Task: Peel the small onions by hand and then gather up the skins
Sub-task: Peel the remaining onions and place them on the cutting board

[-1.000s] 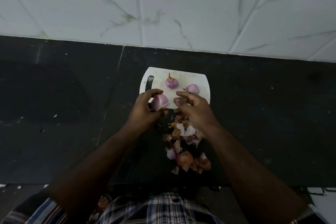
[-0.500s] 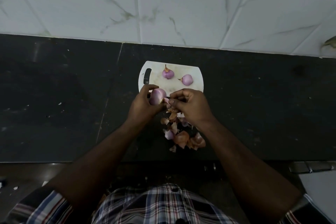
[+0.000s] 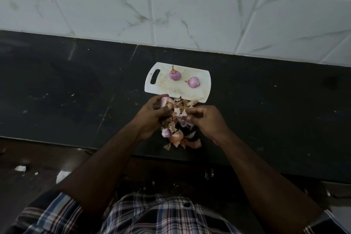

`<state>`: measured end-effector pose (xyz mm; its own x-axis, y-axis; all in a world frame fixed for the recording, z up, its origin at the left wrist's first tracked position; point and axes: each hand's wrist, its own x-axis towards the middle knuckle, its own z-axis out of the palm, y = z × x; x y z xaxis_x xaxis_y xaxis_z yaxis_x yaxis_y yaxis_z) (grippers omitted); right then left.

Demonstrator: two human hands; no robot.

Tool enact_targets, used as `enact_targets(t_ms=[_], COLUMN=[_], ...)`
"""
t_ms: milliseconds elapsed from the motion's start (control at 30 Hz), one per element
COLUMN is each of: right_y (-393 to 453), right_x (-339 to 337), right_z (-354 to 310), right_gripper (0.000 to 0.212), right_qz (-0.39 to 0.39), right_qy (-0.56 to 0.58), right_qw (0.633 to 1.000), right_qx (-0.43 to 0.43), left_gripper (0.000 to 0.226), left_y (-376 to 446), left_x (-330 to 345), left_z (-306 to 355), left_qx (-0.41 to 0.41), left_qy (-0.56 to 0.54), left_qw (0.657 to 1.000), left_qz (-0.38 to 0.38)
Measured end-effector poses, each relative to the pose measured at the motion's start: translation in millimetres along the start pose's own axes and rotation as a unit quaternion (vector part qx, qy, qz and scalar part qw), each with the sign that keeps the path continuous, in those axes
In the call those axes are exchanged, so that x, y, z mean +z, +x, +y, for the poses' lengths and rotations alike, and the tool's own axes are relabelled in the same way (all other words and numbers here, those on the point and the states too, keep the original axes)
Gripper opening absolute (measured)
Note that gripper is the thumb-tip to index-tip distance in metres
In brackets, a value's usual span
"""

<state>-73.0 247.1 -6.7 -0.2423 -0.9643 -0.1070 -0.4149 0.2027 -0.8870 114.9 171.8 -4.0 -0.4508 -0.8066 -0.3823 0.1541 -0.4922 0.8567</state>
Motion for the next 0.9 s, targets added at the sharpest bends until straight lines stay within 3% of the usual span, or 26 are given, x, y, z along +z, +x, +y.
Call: enact_targets(t_ms=[133,267,600,767,900], right_y=[10,22,45,45,46], right_x=[5,15,23,32,22], right_z=[-24,-37,-38,-44,-39], right_gripper=[0.044,0.025,0.004,0.009,0.017], right_qz=[-0.027,0.008,0.046,0.014,0.034], right_qy=[0.033,-0.063,-0.099,-0.08,-0.083], right_qw=[0.997,0.991,0.993,0.997,0.996], right_qx=[-0.07,-0.115,-0.04,-0.006,-0.003], left_gripper=[0.037,0.034,0.03,0.027,0.026], left_y=[-6,0,27,46,51], left_x=[1,-6,-8,-14,-21], left_z=[3,4,14,12,16], left_qx=[-0.041,-0.03,0.002,0.049,0.017], left_qy=[-0.045,-0.02,0.019,0.112,0.072], left_qw=[0.998,0.999,1.0,0.989,0.996], left_qz=[-0.025,-0.032,-0.006,0.086,0.042])
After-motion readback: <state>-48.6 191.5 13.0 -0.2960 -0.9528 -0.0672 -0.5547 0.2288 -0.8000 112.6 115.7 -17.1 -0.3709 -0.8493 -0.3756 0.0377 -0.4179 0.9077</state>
